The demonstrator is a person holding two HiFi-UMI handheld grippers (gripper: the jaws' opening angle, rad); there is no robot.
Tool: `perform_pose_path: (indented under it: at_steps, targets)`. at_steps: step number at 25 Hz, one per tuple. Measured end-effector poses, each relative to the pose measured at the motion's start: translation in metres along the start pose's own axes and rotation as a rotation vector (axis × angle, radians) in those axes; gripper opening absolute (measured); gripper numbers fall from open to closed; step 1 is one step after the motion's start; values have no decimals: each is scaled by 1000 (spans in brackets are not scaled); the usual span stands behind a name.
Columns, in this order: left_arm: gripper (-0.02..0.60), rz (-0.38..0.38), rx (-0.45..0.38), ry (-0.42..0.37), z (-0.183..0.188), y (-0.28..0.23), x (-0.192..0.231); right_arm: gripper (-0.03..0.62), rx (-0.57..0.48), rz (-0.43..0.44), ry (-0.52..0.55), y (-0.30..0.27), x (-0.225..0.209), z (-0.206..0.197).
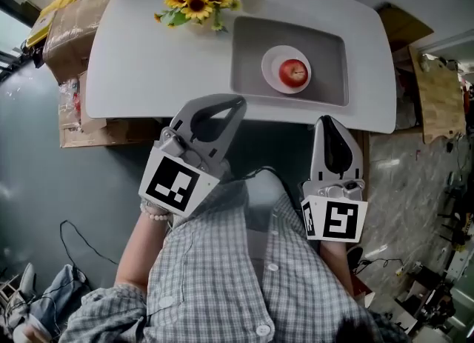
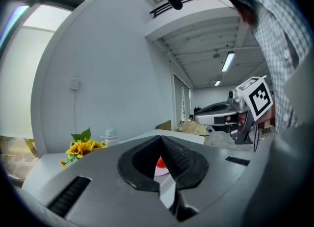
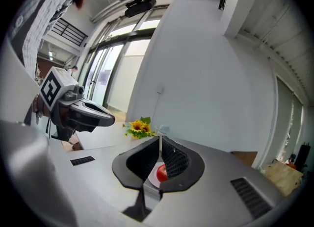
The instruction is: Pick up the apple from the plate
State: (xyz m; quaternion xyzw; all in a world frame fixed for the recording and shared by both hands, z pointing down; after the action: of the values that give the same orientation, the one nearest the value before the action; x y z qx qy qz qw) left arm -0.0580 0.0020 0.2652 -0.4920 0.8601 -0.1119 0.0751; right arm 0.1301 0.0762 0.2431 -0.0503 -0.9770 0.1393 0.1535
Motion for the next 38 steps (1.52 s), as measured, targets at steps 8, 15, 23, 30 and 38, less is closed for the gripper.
perform_pose_path:
  at_steps: [8, 15, 23, 30, 38]
  targets:
    - [11, -33, 39, 1, -1, -27, 4, 29, 53, 9, -10, -22, -15, -12]
    - [11, -33, 145, -3, -5, -56, 13, 29, 104, 48, -102, -59, -44, -20]
    - [11, -32, 263, 107, -17, -104, 31, 29, 191, 88, -200, -103, -86, -35]
    - [11, -7, 382, 175, -36, -144, 43, 29, 298, 155, -208, -141, -106, -62]
    - [11, 19, 481, 292, -64, -167, 47, 29, 413, 250, -185, -173, -109, -92]
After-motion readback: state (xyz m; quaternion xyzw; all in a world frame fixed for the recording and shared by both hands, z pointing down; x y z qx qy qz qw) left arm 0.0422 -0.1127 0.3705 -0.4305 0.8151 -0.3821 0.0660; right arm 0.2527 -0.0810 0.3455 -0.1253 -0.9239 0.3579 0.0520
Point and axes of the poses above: the fingertips, and each gripper's own axes: y backward along the fingers, x to its left, z out of its top, the point moved 7 cm from there along y, backward along the fingers, and after that the axes turned 7 degrees about x, right-handed, at the moved point
